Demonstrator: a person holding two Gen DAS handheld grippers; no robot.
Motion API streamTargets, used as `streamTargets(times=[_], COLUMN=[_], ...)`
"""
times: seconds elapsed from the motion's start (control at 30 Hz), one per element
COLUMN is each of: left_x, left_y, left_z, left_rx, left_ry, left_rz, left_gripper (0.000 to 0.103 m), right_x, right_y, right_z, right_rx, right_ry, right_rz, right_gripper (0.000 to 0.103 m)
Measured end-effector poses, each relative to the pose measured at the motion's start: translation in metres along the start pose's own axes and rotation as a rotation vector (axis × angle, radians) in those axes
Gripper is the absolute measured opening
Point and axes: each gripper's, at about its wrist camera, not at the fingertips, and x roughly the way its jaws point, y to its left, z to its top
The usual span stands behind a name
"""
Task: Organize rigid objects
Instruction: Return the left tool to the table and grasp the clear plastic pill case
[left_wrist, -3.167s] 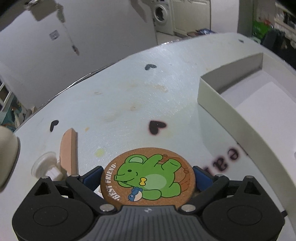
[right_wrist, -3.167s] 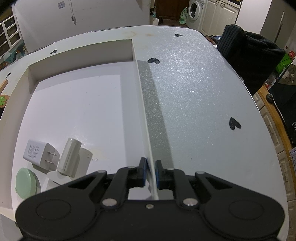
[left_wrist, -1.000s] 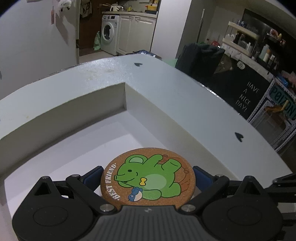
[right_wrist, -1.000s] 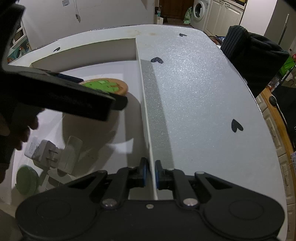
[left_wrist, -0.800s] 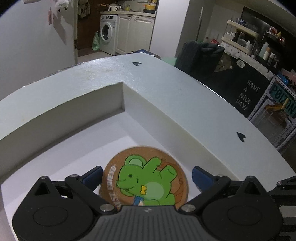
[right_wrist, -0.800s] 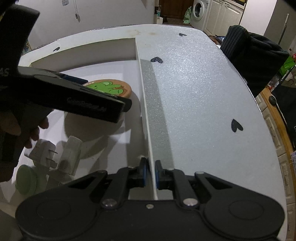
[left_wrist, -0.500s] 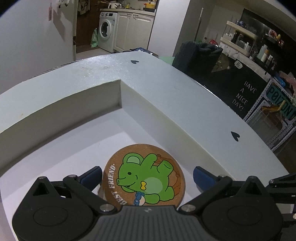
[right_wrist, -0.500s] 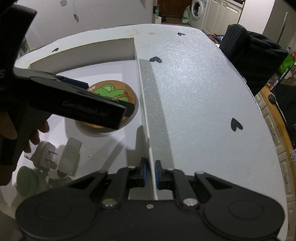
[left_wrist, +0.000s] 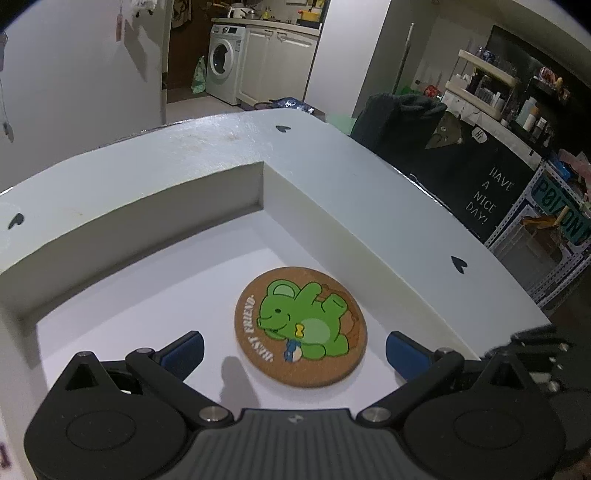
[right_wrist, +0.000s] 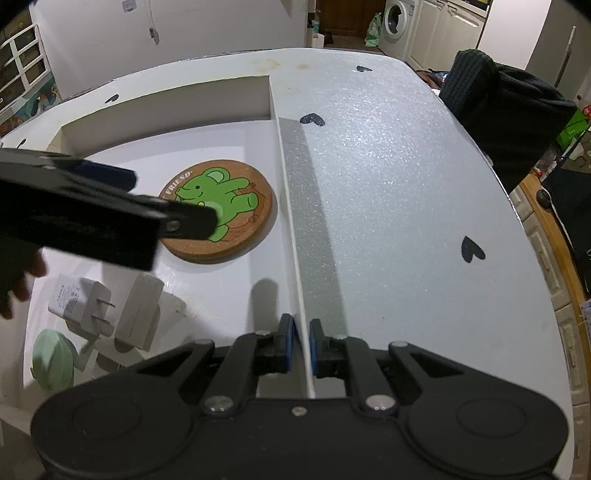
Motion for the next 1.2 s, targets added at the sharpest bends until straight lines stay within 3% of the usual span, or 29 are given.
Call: streamTargets(times=[0.63, 0.97, 1.2], left_x=[-0.1, -0.141, -0.162], left_y=[-0.003, 0.011, 0.035], left_z=[-0.054, -0.089, -0.117], left_rx=[0.018, -0.053, -0.146], left_ry=[-0.089, -0.136, -0.16], left_rz=[0.002, 0.058, 0.139], left_gripper=[0.103, 0.103, 0.103], right_x=[-0.004, -0.004, -0.004], right_y=[0.003, 0.003, 0.004], right_z=[-0.004, -0.005, -0.004], right_rx=[-0.016, -0.024, -0.032], right_ry=[-0.022, -0.028, -0.028], right_rz=[-0.008, -0.007, -0.007], right_gripper=[0.011, 0.011, 0.011])
